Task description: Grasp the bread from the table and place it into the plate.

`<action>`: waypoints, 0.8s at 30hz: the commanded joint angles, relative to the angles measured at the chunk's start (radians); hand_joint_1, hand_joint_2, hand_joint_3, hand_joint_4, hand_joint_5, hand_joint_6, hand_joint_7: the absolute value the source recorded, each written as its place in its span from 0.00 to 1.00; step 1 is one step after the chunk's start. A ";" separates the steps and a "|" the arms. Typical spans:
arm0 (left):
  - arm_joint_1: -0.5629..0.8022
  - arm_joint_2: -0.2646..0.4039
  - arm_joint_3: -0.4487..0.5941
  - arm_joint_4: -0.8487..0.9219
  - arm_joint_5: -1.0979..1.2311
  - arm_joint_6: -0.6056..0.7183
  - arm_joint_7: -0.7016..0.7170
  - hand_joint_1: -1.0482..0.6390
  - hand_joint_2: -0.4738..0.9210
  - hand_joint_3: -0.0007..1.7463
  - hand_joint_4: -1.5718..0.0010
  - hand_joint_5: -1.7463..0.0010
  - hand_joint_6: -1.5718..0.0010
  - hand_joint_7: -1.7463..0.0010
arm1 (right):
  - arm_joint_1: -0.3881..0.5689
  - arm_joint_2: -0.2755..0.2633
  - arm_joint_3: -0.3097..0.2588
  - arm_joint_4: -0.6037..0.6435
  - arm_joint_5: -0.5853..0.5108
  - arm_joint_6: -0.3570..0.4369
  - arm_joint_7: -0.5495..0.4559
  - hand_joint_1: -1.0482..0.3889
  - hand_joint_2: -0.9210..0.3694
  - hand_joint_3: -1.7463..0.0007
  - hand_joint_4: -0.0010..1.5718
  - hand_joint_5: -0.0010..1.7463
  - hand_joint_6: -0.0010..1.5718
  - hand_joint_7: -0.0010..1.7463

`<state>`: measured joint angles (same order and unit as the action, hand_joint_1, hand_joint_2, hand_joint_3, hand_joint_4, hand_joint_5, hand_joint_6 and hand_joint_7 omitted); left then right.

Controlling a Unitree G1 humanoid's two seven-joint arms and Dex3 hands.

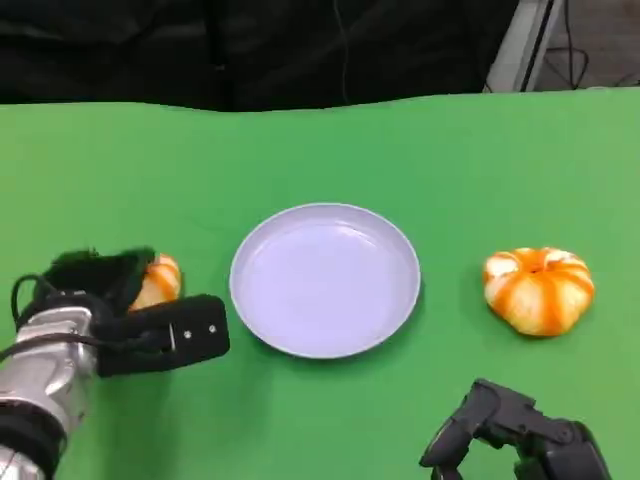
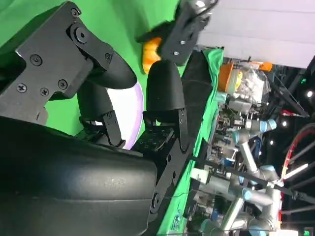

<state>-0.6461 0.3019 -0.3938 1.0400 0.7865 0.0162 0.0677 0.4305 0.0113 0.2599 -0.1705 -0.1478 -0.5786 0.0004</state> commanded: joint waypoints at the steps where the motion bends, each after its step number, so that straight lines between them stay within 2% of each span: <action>1: -0.026 -0.009 -0.017 0.134 -0.037 -0.049 0.041 0.41 1.00 0.01 0.73 0.93 0.75 0.99 | 0.005 0.002 -0.001 -0.004 0.002 0.001 -0.008 0.67 0.50 0.21 0.48 0.91 0.52 0.76; 4: -0.039 -0.011 -0.029 0.166 -0.050 -0.065 0.058 0.42 1.00 0.01 0.70 0.95 0.74 0.99 | 0.005 0.002 -0.001 -0.004 0.001 0.001 -0.009 0.67 0.50 0.21 0.48 0.91 0.52 0.76; 5: -0.031 -0.001 -0.027 0.167 -0.058 -0.106 0.095 0.43 0.98 0.02 0.60 0.90 0.64 0.95 | 0.005 0.003 0.000 -0.005 0.000 0.001 -0.009 0.67 0.50 0.21 0.48 0.91 0.52 0.75; 6: -0.023 0.010 -0.029 0.165 -0.061 -0.149 0.141 0.44 0.96 0.02 0.51 0.59 0.45 0.89 | 0.004 0.004 -0.001 -0.006 -0.003 0.000 -0.011 0.67 0.50 0.21 0.48 0.91 0.52 0.75; 7: -0.017 0.018 -0.031 0.164 -0.063 -0.184 0.179 0.46 0.95 0.01 0.52 0.30 0.40 0.69 | 0.004 0.004 -0.001 -0.006 -0.006 -0.001 -0.012 0.67 0.50 0.21 0.48 0.90 0.52 0.75; 8: -0.015 0.023 -0.034 0.167 -0.064 -0.206 0.204 0.47 0.95 0.01 0.52 0.12 0.45 0.43 | 0.004 0.005 -0.001 -0.007 -0.008 -0.002 -0.013 0.67 0.50 0.21 0.48 0.90 0.52 0.75; 9: -0.016 0.024 -0.038 0.172 -0.064 -0.217 0.216 0.47 0.94 0.00 0.52 0.06 0.47 0.33 | 0.004 0.005 -0.001 -0.007 -0.010 -0.002 -0.014 0.67 0.50 0.21 0.48 0.90 0.52 0.75; 11: -0.019 0.025 -0.043 0.183 -0.067 -0.227 0.227 0.48 0.94 0.00 0.52 0.01 0.48 0.25 | 0.004 0.005 -0.001 -0.007 -0.010 -0.002 -0.015 0.67 0.50 0.20 0.49 0.90 0.52 0.75; 14: -0.022 0.025 -0.050 0.191 -0.073 -0.233 0.234 0.48 0.94 0.00 0.52 0.00 0.49 0.23 | 0.004 0.005 -0.001 -0.007 -0.011 -0.002 -0.015 0.67 0.51 0.20 0.49 0.90 0.53 0.75; 15: -0.019 0.034 -0.048 0.133 -0.068 -0.282 0.315 0.49 0.95 0.02 0.50 0.00 0.50 0.19 | 0.002 0.002 -0.003 -0.005 -0.005 0.000 -0.012 0.67 0.51 0.20 0.49 0.90 0.53 0.75; 16: -0.017 0.042 -0.047 0.090 -0.065 -0.320 0.378 0.51 0.91 0.17 0.47 0.00 0.54 0.10 | 0.001 0.001 -0.005 -0.003 -0.001 0.002 -0.010 0.67 0.50 0.20 0.49 0.90 0.53 0.75; 18: -0.011 0.056 -0.047 0.023 -0.055 -0.369 0.479 0.53 0.74 0.47 0.44 0.00 0.57 0.02 | -0.005 -0.003 -0.007 0.006 0.011 -0.001 -0.003 0.67 0.50 0.20 0.49 0.90 0.52 0.75; 20: -0.007 0.061 -0.049 0.008 -0.050 -0.377 0.507 0.54 0.69 0.55 0.44 0.00 0.57 0.00 | -0.008 -0.003 -0.008 0.010 0.016 -0.005 0.000 0.68 0.50 0.20 0.48 0.91 0.52 0.75; 24: 0.004 0.070 -0.045 -0.035 -0.043 -0.393 0.541 0.54 0.67 0.59 0.43 0.00 0.57 0.00 | -0.008 -0.003 -0.009 0.012 0.016 -0.005 0.001 0.68 0.51 0.20 0.48 0.91 0.52 0.76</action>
<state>-0.6577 0.3371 -0.4421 1.0458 0.7380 -0.3651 0.5657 0.4178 0.0180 0.2582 -0.1640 -0.1453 -0.5767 -0.0001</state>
